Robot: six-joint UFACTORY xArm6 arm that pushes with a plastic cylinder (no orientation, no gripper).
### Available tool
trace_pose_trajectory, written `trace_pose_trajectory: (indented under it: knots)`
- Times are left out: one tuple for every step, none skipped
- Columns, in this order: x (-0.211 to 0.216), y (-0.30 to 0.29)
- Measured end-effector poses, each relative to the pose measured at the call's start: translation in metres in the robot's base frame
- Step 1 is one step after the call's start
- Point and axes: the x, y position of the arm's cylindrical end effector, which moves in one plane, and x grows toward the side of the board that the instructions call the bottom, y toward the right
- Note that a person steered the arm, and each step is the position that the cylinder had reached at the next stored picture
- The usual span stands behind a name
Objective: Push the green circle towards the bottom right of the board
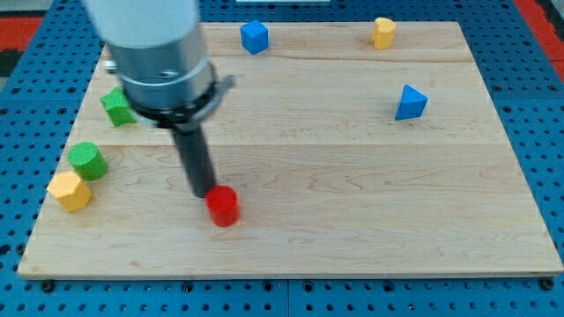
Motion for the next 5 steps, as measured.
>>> trace_pose_trajectory:
  knots:
    - [0.018,0.024]
    - [0.004,-0.043]
    - [-0.058,-0.068]
    - [-0.088,-0.089]
    - [-0.096,-0.162]
